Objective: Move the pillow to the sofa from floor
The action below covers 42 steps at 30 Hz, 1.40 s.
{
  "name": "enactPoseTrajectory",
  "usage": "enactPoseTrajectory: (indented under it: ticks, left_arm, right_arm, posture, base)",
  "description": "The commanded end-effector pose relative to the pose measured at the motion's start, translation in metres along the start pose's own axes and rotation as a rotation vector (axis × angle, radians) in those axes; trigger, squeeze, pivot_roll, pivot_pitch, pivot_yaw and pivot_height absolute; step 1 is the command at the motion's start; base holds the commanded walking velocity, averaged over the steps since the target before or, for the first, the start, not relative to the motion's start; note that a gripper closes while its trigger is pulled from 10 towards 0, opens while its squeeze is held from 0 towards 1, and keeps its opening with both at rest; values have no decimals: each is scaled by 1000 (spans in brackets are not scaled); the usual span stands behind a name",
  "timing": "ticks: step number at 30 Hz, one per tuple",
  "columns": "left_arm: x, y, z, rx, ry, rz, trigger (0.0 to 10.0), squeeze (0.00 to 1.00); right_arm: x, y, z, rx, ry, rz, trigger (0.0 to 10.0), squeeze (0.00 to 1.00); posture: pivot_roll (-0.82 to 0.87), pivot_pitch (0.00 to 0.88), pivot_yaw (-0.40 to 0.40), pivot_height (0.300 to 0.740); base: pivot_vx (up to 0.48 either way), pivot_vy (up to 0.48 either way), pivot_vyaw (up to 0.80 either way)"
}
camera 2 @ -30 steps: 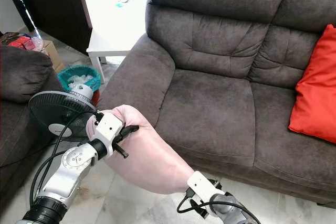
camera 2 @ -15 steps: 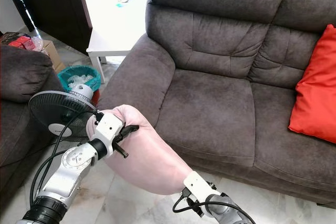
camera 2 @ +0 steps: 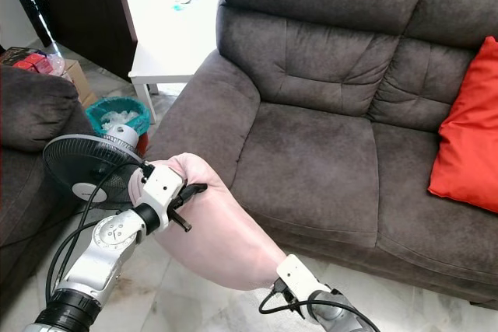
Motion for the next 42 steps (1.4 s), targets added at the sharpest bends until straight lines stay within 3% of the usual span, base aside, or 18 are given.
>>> enactPoseTrajectory:
  ticks: [1,6,14,15,17,19,21,27,31,42]
  left_arm:
    - [35,-6,-9,20,-29,117,10000,0]
    - [37,-7,-8,17,-28,122,10000,0]
    - [36,-7,-7,14,-25,122,10000,0]
    - [36,-7,-7,15,-25,122,10000,0]
    - [36,-7,-7,15,-26,121,10000,0]
    - [35,-7,-7,15,-26,118,10000,0]
    - [35,-6,-7,15,-26,117,10000,0]
    - [31,-6,-6,12,-26,106,10000,0]
    - [29,-6,-5,9,-27,98,10000,0]
    - [26,-6,-3,3,-30,88,10000,0]
  right_arm:
    - [-14,3,3,-15,-24,-32,0,0]
    - [-27,5,3,-33,-41,-63,0,0]
    - [-27,4,-1,-44,-81,-57,157,0]
    - [-26,3,-1,-46,-86,-56,10000,0]
    - [-22,2,-3,-54,-119,-44,10000,0]
    - [-18,1,-4,-52,-137,-31,10000,1000]
    - [-16,0,-4,-52,-141,-27,10000,1000]
    - [4,-1,18,-130,-144,7,10000,1000]
    - [22,2,41,-181,-147,40,10000,1000]
    - [21,13,66,-222,-120,102,10000,1000]
  posture:
    - [110,57,-51,740]
    - [106,58,-50,740]
    - [107,58,-50,740]
    - [107,58,-50,740]
    - [110,56,-51,740]
    - [109,57,-51,740]
    - [109,57,-51,740]
    - [108,57,-51,740]
    - [102,56,-50,740]
    - [100,52,-48,740]
  base:
    - [0,0,0]
    - [0,0,0]
    - [0,0,0]
    - [0,0,0]
    - [0,0,0]
    - [0,0,0]
    - [0,0,0]
    - [0,0,0]
    - [0,0,0]
    - [0,0,0]
Point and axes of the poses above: a point about 5 cm out from each wrist's last joint towards the gripper, its own y axis pointing back from the gripper into the wrist, its own x axis along the axis of the wrist's last joint, z = x × y, the point moved 6 cm from there along -y, pointing out of the wrist towards the gripper, and after that the axes turned 2 degrees about -y, right-handed, at the moved point
